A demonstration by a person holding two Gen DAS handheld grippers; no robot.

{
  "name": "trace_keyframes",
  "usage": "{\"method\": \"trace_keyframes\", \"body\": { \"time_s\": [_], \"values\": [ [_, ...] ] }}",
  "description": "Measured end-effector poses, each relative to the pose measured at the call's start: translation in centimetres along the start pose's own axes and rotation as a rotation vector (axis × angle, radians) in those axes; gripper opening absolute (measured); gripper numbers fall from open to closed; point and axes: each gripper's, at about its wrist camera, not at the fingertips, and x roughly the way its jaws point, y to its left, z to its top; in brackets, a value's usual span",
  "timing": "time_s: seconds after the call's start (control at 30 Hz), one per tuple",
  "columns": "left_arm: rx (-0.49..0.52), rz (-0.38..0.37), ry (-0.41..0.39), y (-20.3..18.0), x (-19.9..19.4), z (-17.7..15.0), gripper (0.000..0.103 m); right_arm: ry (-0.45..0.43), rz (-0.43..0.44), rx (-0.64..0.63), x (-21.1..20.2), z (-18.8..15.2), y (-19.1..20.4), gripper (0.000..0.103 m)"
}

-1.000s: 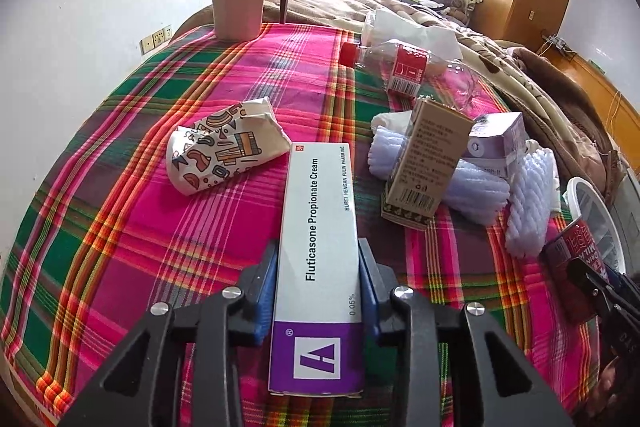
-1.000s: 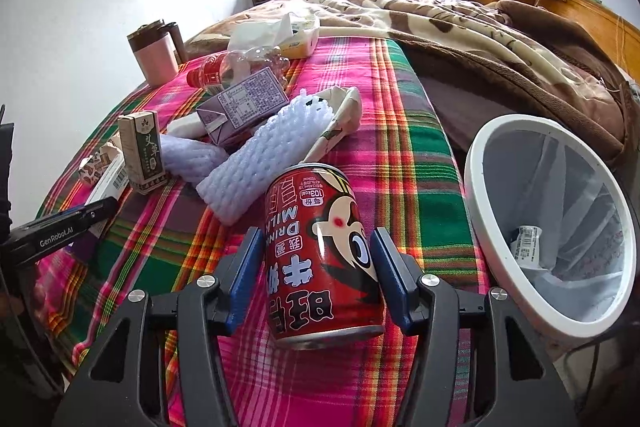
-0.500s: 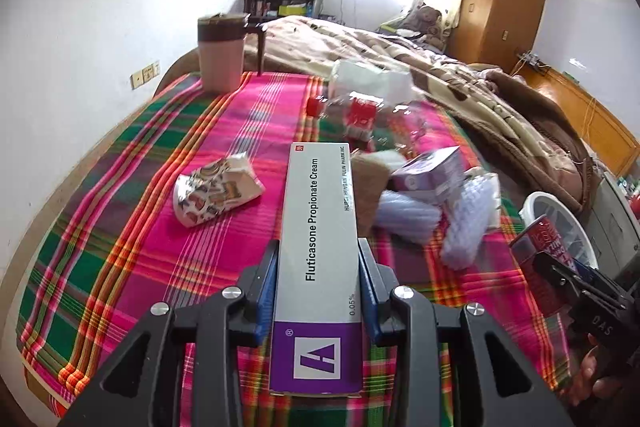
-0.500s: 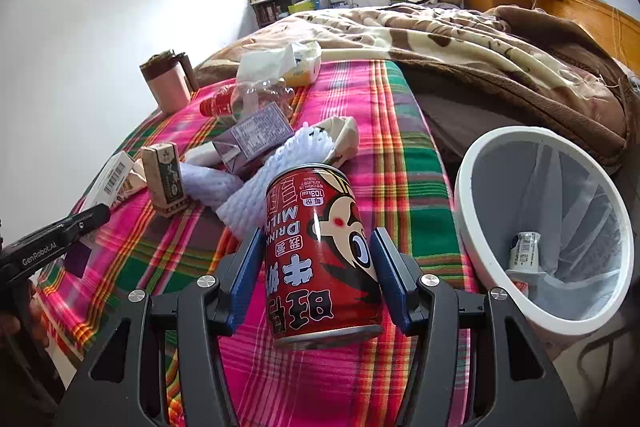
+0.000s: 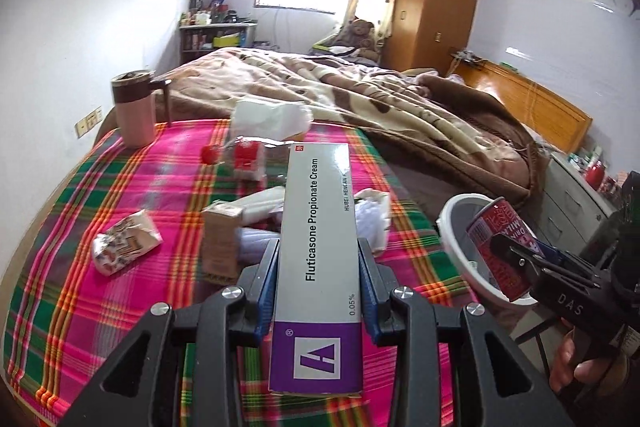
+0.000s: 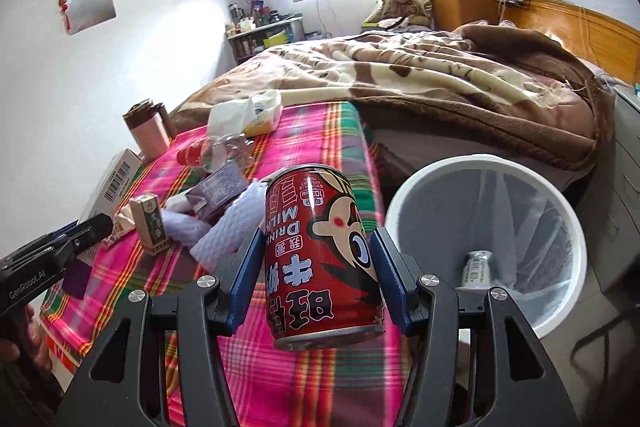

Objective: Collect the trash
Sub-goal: 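Carry the can and cream box over the wastebasket and release both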

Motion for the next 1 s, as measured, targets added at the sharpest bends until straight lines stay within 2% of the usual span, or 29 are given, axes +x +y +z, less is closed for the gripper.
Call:
{"method": "trace_keyframes", "body": {
  "time_s": [0.4, 0.67, 1.0],
  "values": [
    [0.091, -0.147, 0.021, -6.8, 3.0, 1.1, 0.037, -0.035, -0.105, 0.085, -1.0, 1.1, -5.3, 0.056],
    [0.157, -0.251, 0.078, -12.3, 6.1, 1.1, 0.037, 0.0, -0.176, 0.142, 0.1, 0.9, -9.0, 0.056],
    [0.205, -0.319, 0.158, -16.6, 9.6, 0.6, 0.037, 0.05, -0.224, 0.19, 1.4, 0.7, -12.3, 0.056]
  ]
}}
